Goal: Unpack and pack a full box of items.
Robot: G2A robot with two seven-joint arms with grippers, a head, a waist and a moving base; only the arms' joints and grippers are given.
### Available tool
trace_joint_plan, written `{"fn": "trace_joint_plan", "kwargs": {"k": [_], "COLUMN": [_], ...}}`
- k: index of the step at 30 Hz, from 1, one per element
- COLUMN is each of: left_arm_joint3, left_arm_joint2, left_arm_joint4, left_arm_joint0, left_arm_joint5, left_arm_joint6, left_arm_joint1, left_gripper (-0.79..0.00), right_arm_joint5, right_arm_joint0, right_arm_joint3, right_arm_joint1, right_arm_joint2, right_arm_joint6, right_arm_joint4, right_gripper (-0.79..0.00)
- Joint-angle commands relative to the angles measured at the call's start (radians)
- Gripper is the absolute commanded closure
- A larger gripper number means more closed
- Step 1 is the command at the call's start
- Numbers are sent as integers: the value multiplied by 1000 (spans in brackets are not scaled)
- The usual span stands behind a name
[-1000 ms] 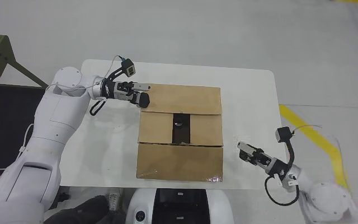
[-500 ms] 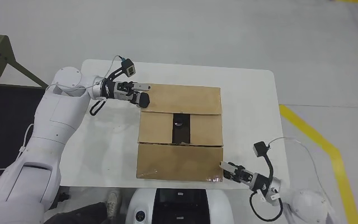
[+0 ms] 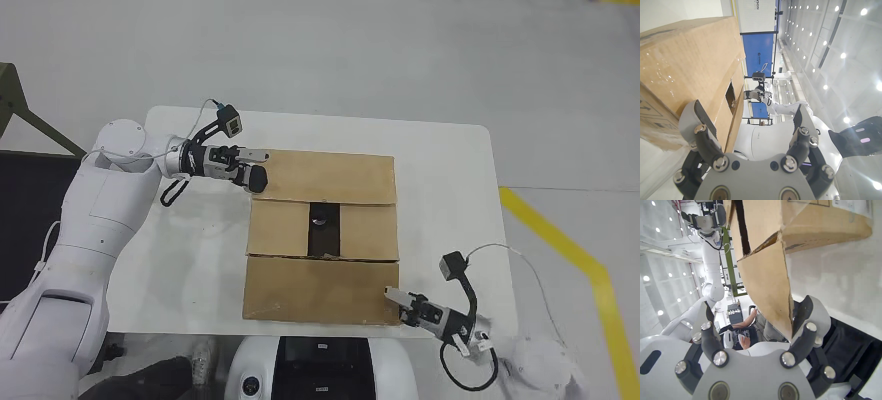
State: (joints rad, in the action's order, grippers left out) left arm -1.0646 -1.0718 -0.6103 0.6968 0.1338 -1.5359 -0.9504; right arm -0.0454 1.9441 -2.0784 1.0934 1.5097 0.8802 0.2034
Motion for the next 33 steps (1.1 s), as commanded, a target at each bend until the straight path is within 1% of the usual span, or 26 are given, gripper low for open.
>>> {"fn": "trace_joint_plan", "kwargs": {"k": [1, 5, 7, 12, 22, 33], "left_arm_joint3": [0, 0, 0, 0, 0, 0], "left_arm_joint2": [0, 0, 0, 0, 0, 0], "left_arm_joint4": [0, 0, 0, 0, 0, 0], "left_arm_joint0": [0, 0, 0, 0, 0, 0], "left_arm_joint5": [0, 0, 0, 0, 0, 0], "left_arm_joint6": [0, 0, 0, 0, 0, 0], "left_arm_joint1": [0, 0, 0, 0, 0, 0], "left_gripper": [-785, -785, -785, -785, -785, -785], "right_arm_joint5": [4, 8, 12, 11, 0, -3], "right_arm_joint0": [-6, -14, -16, -29, -62, -136], "right_arm_joint3": [5, -5, -11, -22, -13, 1], "right_arm_joint1": [-1, -5, -6, -9, -11, -10], "right_arm_joint2": [9, 34, 36, 49, 60, 28], "right_arm_joint6": [15, 52, 82, 116, 74, 21], "right_arm_joint4": [51, 128, 190, 252, 320, 332], "right_gripper": [-785, -785, -785, -785, -785, -785]}}
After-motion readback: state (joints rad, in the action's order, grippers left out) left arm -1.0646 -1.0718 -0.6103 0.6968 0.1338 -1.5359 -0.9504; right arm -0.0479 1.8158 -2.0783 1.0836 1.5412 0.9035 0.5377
